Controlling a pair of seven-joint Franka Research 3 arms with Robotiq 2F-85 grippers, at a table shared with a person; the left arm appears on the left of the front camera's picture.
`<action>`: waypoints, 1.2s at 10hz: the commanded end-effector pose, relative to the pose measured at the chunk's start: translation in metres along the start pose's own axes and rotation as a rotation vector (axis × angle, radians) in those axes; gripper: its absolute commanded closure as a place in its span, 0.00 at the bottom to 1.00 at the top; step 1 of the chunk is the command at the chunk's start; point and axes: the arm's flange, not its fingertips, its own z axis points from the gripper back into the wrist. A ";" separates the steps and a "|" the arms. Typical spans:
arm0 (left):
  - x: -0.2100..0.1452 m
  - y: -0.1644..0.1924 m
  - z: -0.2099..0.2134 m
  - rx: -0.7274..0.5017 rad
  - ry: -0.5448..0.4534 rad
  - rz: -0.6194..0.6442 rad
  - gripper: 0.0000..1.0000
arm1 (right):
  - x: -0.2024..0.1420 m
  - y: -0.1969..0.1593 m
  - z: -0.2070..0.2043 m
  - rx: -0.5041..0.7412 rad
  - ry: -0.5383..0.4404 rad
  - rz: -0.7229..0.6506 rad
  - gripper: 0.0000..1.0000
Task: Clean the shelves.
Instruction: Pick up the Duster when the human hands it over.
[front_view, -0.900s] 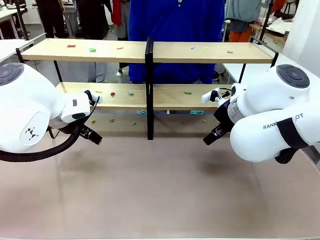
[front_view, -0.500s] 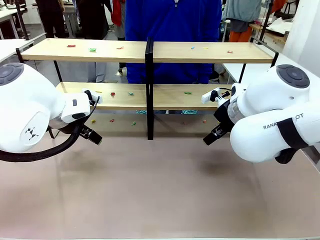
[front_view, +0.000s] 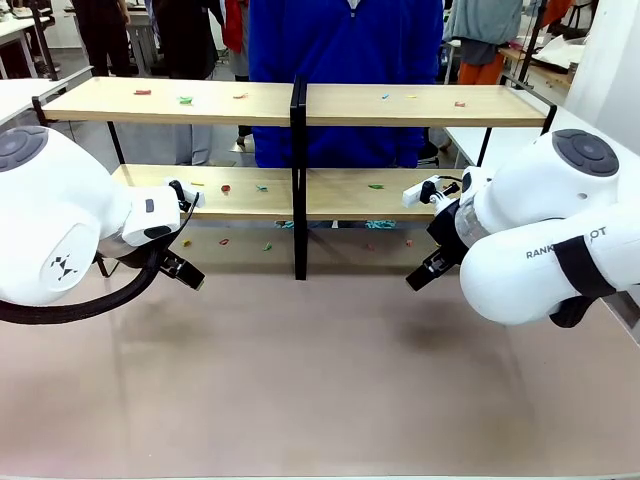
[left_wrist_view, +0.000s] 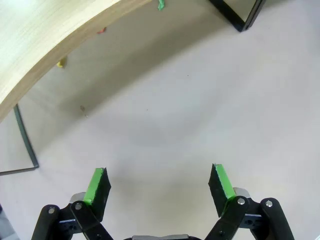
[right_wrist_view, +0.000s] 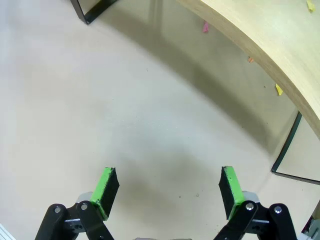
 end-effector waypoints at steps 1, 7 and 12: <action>0.000 0.000 0.000 0.000 0.000 -0.001 0.00 | 0.000 0.000 0.000 0.000 0.000 -0.001 0.00; -0.058 0.067 0.209 -0.568 -0.175 -0.190 0.00 | -0.048 -0.059 0.218 0.270 -0.180 -0.251 0.00; -0.126 0.208 0.274 -0.775 -0.607 0.231 0.00 | -0.118 -0.151 0.323 0.504 -0.364 -0.709 0.00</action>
